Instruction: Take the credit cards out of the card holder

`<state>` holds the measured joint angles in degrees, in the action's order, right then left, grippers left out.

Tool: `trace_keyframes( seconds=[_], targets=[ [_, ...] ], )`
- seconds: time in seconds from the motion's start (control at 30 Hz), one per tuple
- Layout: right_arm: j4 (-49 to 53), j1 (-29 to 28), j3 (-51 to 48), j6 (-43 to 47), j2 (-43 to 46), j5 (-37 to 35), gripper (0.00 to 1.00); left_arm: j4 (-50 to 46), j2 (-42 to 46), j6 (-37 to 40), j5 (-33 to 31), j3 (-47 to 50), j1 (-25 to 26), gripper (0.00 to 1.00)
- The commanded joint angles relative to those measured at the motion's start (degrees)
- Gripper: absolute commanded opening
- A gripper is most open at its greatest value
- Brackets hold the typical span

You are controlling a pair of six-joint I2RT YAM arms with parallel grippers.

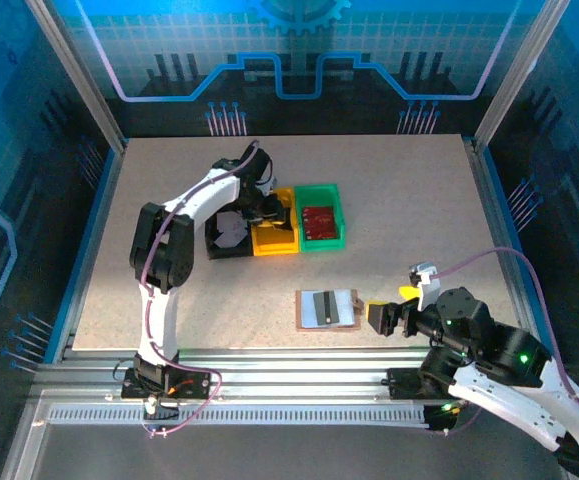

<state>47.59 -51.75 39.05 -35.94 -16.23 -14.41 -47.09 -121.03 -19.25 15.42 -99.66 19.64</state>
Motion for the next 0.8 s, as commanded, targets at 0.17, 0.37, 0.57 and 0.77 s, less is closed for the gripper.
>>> trace_keyframes(
  seconds=[0.17, 0.37, 0.57, 0.77],
  targets=[
    [1.14, -0.64, 0.63, 0.03, 0.91, -0.7, 1.0, -10.39, 1.03, 2.86, -5.8, -11.25, -0.75, 0.39],
    [1.01, -0.73, 0.5, 0.08, 0.5, -0.57, 1.0, -12.17, 6.55, 0.61, -7.74, -14.53, -0.8, 0.43],
    [-0.24, -0.84, -0.18, 0.17, -3.76, 0.82, 1.0, -0.85, 24.42, -9.22, -7.78, 5.42, 5.35, 0.5],
    [-4.93, -0.76, -3.21, -2.32, -10.48, 5.66, 0.98, 11.94, 38.89, -21.32, -10.41, 31.56, 15.86, 0.51]
  ],
)
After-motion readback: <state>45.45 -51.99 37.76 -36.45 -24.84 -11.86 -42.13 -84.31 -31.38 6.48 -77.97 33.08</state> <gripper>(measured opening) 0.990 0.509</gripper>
